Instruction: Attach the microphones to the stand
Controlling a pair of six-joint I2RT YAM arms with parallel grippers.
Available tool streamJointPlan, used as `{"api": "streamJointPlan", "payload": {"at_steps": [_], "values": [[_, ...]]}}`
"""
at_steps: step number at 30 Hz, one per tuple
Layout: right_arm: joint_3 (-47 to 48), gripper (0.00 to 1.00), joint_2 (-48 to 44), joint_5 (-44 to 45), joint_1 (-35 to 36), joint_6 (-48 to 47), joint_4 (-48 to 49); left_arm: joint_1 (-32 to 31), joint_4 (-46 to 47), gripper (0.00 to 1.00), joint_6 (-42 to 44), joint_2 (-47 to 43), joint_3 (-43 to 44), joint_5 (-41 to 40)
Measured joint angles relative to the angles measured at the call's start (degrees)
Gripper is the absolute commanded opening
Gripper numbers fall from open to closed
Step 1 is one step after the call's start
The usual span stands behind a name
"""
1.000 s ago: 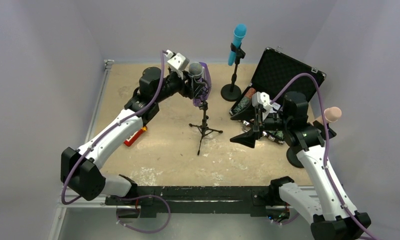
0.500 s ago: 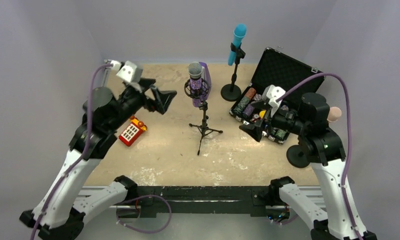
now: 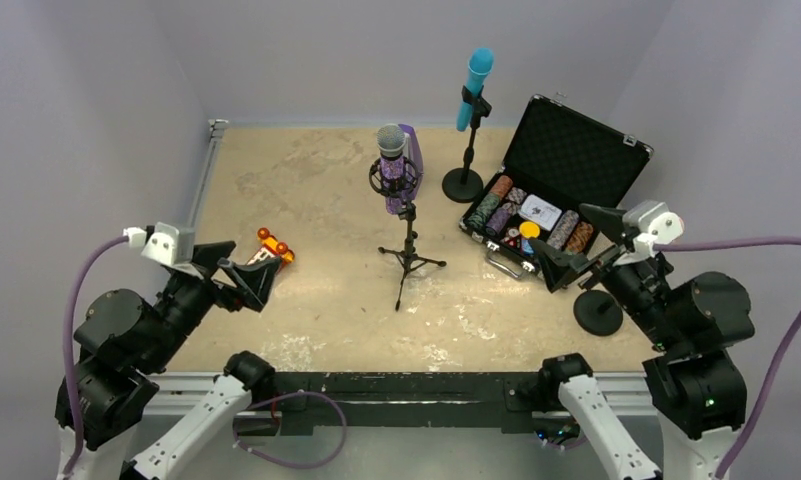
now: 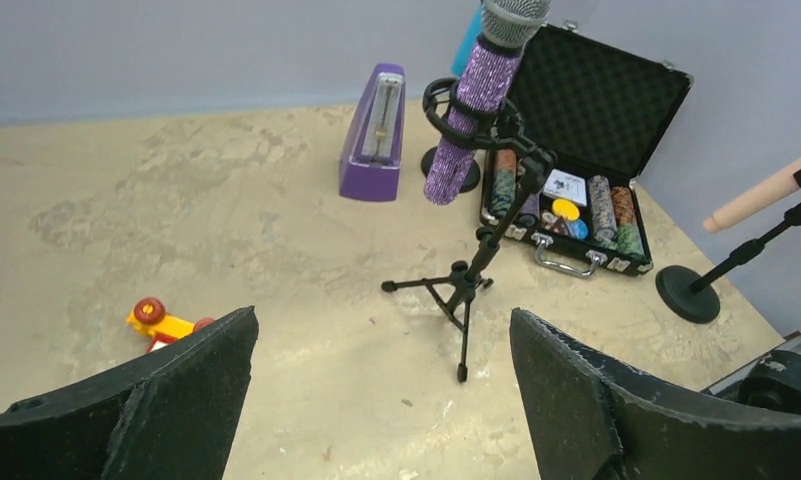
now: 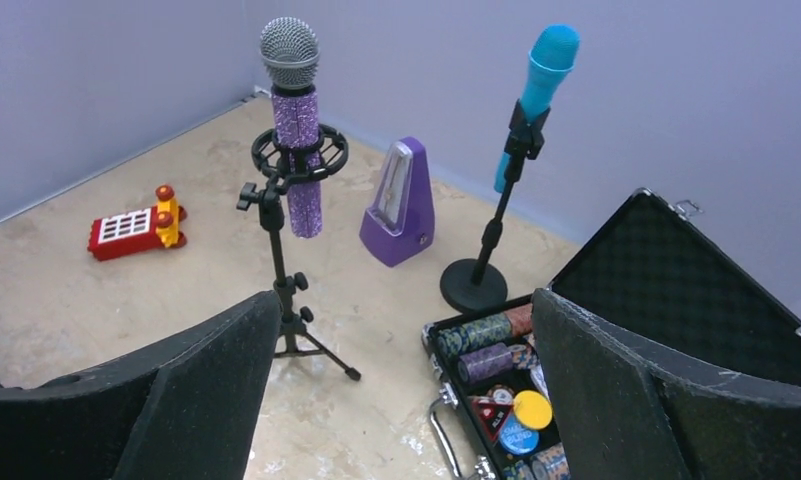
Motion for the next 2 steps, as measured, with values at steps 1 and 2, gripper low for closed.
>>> {"api": "streamJointPlan", "payload": {"at_steps": [1, 2], "values": [[0.09, 0.99, -0.26, 0.0, -0.44, 0.22, -0.04, 0.0, -1.2, 0.99, -0.24, -0.39, 0.0, -0.37], [0.11, 0.99, -0.37, -0.02, -0.83, 0.42, -0.22, 0.0, -2.01, 0.99, -0.46, -0.61, 0.0, -0.57]]}}
